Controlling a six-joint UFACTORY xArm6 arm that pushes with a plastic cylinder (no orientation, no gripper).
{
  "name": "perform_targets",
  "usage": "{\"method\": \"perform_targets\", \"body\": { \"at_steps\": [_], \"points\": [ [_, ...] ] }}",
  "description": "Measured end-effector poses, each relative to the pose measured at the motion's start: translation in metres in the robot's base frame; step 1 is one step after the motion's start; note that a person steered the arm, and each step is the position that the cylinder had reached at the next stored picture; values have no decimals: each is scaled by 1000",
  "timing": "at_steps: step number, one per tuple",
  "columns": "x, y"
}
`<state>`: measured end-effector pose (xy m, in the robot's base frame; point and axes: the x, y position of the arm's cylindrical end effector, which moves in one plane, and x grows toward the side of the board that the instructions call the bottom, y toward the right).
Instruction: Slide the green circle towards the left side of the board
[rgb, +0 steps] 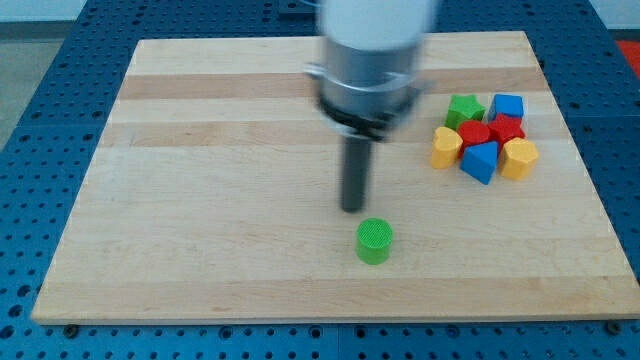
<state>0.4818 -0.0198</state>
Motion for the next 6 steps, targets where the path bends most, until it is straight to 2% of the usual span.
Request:
{"method": "perform_targets", "body": {
  "at_steps": [1,2,3,4,5,6],
  "points": [
    [-12,-43],
    [-12,-16],
    [-8,56],
    [18,127],
    [63,177],
    [85,172]
  ]
}}
